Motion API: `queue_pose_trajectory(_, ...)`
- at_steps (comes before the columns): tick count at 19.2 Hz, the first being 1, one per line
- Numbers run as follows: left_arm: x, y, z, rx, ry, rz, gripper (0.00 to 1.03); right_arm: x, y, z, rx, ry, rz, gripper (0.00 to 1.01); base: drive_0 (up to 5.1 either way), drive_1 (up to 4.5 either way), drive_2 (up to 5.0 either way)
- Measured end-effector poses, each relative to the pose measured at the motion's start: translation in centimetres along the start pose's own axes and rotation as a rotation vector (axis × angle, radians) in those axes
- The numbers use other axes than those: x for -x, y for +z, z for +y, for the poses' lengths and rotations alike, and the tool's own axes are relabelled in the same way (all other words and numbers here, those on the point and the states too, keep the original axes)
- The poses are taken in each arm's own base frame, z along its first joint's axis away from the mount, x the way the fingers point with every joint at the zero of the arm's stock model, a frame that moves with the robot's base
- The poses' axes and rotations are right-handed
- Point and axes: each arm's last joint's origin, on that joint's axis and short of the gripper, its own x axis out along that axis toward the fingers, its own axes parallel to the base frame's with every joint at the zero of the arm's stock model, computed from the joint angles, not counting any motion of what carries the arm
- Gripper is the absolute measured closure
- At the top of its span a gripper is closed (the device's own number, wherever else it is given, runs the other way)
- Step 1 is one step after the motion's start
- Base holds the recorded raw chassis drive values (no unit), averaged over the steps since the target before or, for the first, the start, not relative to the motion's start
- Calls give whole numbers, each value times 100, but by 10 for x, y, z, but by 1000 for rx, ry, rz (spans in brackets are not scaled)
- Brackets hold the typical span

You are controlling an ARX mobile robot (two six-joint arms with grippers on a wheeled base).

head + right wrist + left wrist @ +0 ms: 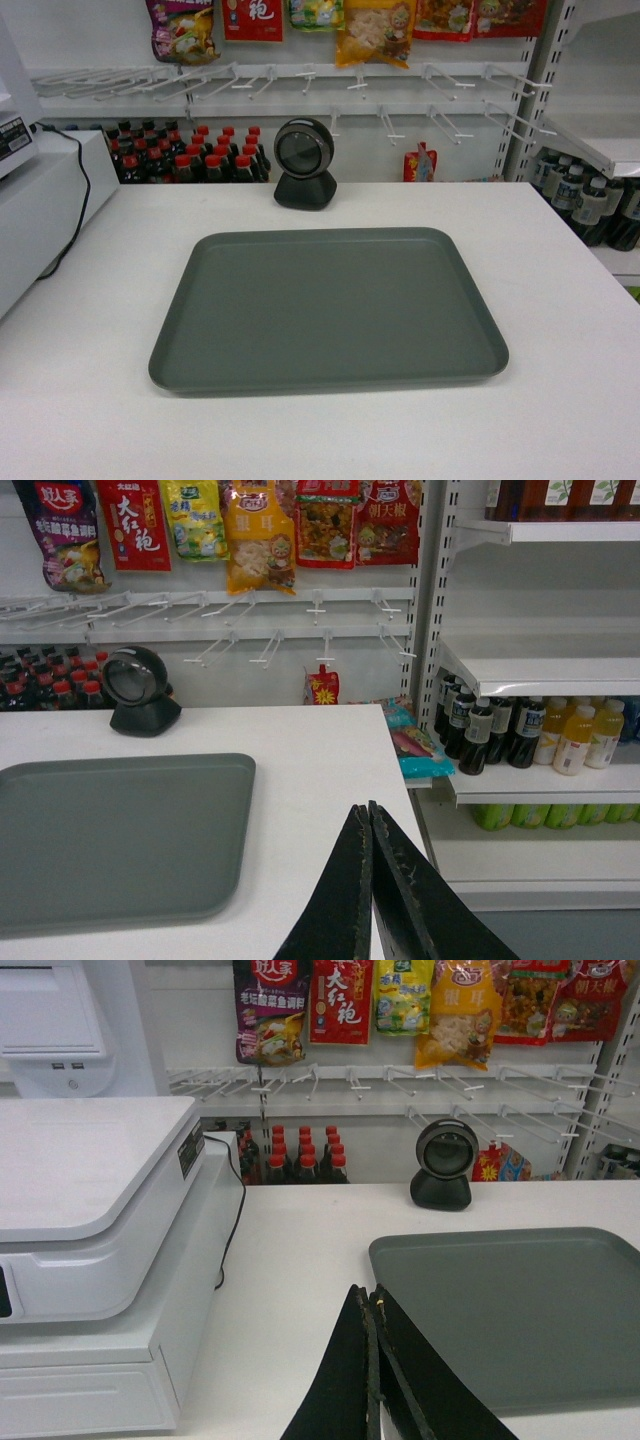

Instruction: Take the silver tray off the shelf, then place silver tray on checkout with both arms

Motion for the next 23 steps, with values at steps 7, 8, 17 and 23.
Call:
queue_pose_trajectory(7,11,0,0,0,2,-10,102,12,-3,0,0,3,4,99,0,0,0)
queue_pose_trajectory(8,11,-1,0,0,3,3,102,12,-1,0,0,4,-13,99,0,0,0)
queue_pose_trajectory(17,11,-3,0,0,1,14,40,12,-3,0,0,3,9,39,0,0,0)
queue_pose_trajectory(23,11,-3,0,0,1,14,5,12,-3,0,0,3,8,4,0,0,0)
